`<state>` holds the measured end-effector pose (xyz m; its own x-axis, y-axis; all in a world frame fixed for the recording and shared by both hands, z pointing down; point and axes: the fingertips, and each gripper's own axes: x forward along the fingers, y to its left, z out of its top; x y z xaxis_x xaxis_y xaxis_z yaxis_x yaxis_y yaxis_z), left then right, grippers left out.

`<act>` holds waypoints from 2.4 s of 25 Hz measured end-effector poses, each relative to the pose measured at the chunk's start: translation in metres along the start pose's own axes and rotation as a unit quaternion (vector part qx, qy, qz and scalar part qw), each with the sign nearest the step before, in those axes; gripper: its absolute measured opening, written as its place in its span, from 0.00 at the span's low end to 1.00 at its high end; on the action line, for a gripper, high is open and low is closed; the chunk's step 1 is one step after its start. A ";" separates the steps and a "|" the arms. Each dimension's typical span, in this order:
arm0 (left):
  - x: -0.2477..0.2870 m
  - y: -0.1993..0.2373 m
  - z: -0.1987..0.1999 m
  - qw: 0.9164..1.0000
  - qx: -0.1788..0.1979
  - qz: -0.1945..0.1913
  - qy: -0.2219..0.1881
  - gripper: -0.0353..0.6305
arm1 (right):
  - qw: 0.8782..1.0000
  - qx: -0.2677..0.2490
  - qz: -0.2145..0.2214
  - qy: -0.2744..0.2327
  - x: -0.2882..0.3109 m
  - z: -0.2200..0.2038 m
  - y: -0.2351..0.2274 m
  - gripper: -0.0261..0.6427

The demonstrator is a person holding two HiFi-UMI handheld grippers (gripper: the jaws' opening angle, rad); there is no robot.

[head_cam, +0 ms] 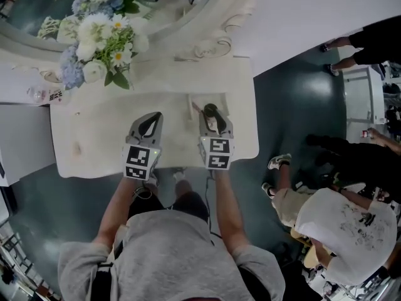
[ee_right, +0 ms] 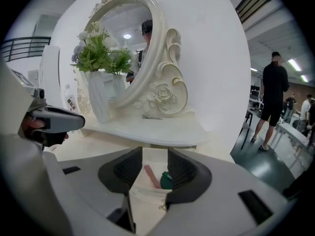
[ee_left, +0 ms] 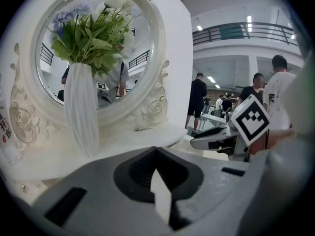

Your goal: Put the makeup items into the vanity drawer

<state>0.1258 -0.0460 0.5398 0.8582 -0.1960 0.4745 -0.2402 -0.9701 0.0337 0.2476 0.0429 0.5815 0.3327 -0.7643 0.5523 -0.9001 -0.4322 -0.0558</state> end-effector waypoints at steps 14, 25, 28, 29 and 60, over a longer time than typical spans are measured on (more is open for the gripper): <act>-0.044 -0.021 0.080 0.996 0.042 0.012 -0.072 0.06 | 0.993 -0.029 0.007 -0.113 -0.089 0.076 0.015 0.08; -0.044 -0.015 0.091 0.995 0.029 0.053 -0.083 0.06 | 0.986 -0.096 0.063 -0.119 -0.071 0.096 0.024 0.06; -0.038 -0.005 0.089 0.994 0.022 0.064 -0.081 0.06 | 0.984 -0.116 0.076 -0.115 -0.053 0.102 0.030 0.06; -0.035 -0.002 0.089 0.994 0.021 0.067 -0.081 0.06 | 0.983 -0.118 0.080 -0.115 -0.047 0.104 0.032 0.06; 0.063 0.071 0.048 0.999 -0.018 0.030 -0.024 0.06 | 0.962 -0.239 0.129 0.016 0.148 0.098 0.048 0.36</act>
<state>0.1844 -0.1344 0.5300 0.8629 -0.2605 0.4331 -0.3068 -0.9510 0.0393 0.2812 -0.1372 0.5792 0.0787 -0.7985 0.5968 -0.9807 0.0454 0.1900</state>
